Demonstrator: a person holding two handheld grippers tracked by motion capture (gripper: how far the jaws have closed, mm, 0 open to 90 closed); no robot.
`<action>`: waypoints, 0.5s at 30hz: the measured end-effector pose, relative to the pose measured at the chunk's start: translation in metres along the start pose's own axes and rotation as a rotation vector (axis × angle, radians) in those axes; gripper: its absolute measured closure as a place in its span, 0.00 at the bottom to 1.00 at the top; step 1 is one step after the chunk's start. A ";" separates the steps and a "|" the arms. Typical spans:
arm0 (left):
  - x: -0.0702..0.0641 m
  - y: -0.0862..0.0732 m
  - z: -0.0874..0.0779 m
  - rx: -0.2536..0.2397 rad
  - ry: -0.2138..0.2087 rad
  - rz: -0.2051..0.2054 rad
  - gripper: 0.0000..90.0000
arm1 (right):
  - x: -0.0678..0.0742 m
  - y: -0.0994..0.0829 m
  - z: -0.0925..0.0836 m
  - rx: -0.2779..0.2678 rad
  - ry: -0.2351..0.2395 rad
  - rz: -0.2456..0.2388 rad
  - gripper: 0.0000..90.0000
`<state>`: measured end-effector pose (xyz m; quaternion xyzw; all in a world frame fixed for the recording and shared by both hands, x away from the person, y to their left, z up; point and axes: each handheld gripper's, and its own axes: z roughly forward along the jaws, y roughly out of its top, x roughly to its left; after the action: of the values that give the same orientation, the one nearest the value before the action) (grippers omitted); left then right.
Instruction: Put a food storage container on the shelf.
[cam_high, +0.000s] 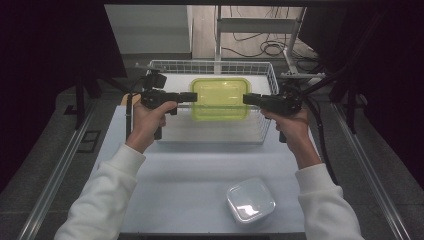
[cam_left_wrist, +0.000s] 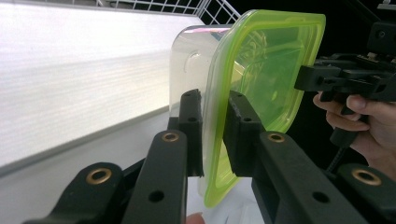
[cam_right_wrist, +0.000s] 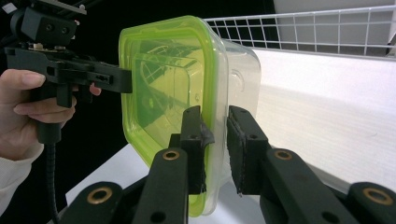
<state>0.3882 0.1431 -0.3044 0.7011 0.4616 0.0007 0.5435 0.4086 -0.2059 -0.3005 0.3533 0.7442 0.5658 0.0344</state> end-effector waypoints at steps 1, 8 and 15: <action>0.001 0.001 0.000 -0.001 0.001 0.001 0.87 | 0.000 0.001 0.001 -0.004 0.002 0.000 0.85; 0.008 0.005 0.002 0.002 0.000 -0.014 0.88 | -0.004 0.004 0.006 0.002 0.006 0.012 0.84; 0.017 0.018 0.007 0.004 0.019 -0.024 0.88 | -0.013 0.014 0.016 0.003 0.009 0.037 0.85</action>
<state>0.4127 0.1496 -0.3024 0.6965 0.4753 -0.0001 0.5376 0.4324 -0.1989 -0.2991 0.3646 0.7384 0.5670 0.0200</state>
